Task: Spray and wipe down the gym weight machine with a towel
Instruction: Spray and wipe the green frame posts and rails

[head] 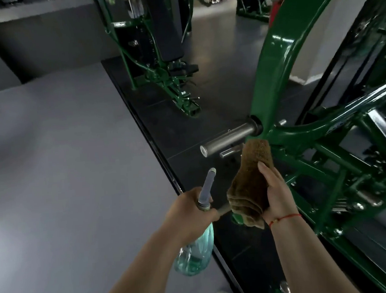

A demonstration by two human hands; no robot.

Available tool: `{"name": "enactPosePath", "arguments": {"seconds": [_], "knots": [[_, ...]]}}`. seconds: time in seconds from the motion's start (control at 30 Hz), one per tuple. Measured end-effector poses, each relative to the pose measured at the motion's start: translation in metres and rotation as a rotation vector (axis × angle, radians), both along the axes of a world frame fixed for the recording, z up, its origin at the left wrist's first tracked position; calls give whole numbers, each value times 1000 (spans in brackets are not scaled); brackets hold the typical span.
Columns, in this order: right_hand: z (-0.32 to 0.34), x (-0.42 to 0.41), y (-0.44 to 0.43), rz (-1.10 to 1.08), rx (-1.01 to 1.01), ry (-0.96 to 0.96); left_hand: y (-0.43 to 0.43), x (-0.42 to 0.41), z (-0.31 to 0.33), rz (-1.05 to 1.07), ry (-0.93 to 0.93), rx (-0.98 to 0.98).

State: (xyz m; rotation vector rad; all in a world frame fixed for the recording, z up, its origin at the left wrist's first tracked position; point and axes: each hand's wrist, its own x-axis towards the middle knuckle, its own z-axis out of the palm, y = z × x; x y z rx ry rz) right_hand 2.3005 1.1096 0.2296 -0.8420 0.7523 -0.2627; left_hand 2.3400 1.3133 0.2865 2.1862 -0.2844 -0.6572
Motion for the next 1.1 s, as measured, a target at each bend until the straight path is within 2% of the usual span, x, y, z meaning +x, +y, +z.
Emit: {"name": "enactPosePath", "arguments": {"seconds": [0.2, 0.33, 0.47, 0.53, 0.63, 0.83, 0.97, 1.1], "knots": [[14, 75, -32, -168, -282, 48, -32, 67, -20, 28, -24, 128], [6, 110, -39, -219, -710, 196, -41, 99, -26, 15, -4, 144], [-8, 135, -10, 13, -1282, 277, -37, 125, -24, 9, 31, 104], [-24, 150, 16, 163, -1445, 313, -33, 144, -25, 6, 27, 77], [-32, 172, 22, 65, -1462, 425, -30, 172, -25, -65, -15, 51], [-8, 223, -32, -155, -1330, 831, -24, 234, -22, -344, 24, -11], [2, 231, -25, -71, -1408, 974, -16, 263, -24, -503, 41, -63], [9, 224, 16, 10, -1396, 946, -15, 278, -28, -593, 73, -112]]}}
